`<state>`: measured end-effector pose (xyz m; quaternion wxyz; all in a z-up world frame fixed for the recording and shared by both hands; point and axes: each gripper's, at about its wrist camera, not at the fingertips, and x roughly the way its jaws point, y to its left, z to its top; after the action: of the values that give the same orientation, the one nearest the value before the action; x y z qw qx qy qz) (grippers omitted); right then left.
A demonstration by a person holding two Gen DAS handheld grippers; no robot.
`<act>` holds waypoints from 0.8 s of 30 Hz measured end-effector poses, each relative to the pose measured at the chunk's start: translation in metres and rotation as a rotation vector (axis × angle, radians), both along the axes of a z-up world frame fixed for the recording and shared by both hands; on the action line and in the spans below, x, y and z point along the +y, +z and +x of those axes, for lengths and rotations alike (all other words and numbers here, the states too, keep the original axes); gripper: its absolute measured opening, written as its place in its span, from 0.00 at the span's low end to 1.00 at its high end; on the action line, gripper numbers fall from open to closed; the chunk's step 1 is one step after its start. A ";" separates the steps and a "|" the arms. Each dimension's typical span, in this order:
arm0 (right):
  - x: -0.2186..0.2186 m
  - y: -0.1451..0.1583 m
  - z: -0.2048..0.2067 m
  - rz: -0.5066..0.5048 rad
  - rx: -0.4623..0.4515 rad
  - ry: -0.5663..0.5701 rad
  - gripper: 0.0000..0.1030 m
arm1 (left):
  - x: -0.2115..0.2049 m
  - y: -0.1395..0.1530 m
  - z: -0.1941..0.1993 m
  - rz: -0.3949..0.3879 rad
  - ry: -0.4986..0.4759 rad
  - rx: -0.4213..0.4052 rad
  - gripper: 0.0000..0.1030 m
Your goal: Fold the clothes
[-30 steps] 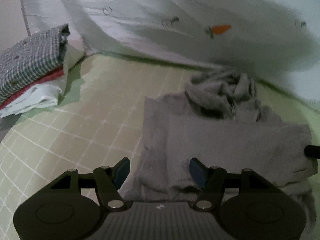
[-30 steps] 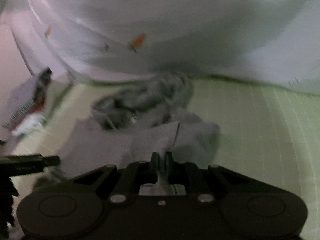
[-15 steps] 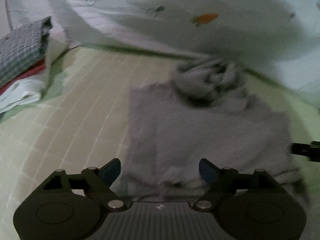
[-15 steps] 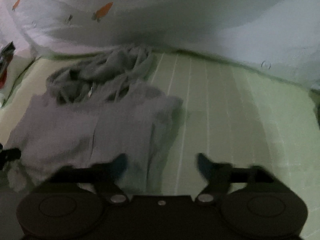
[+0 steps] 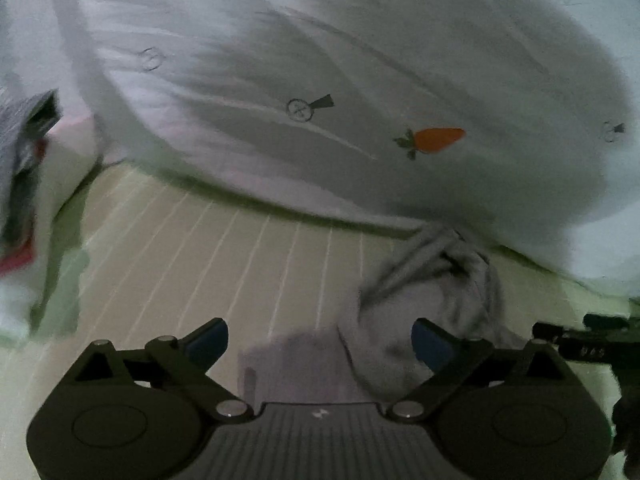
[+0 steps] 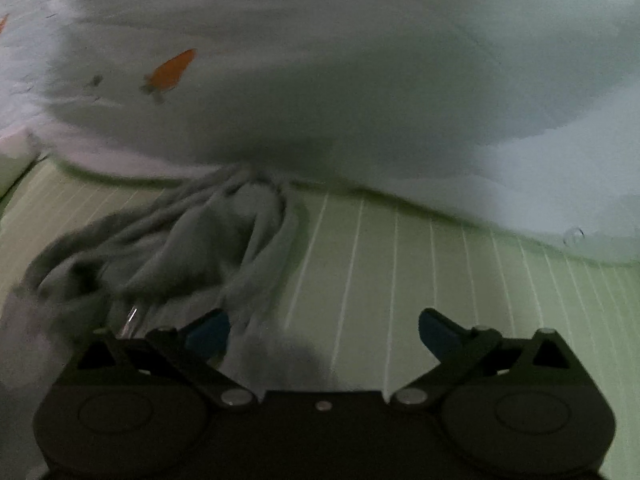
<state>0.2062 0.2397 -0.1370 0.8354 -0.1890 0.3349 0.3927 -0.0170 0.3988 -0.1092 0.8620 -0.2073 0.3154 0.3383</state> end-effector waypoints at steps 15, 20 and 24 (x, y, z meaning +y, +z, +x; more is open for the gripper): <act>0.085 -0.042 0.062 -0.124 -0.065 -0.033 1.00 | 0.032 -0.067 0.096 0.162 -0.113 0.292 0.97; 0.071 -0.036 0.063 -0.139 -0.128 -0.051 1.00 | 0.038 -0.052 0.079 0.243 0.081 0.281 0.97; 0.047 -0.022 0.052 -0.139 -0.213 -0.060 1.00 | 0.038 -0.020 0.056 0.290 0.195 0.190 0.97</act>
<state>0.2587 0.2871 -0.1587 0.8624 -0.2770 0.2762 0.3213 0.0387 0.4369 -0.1292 0.8123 -0.0780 0.3215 0.4802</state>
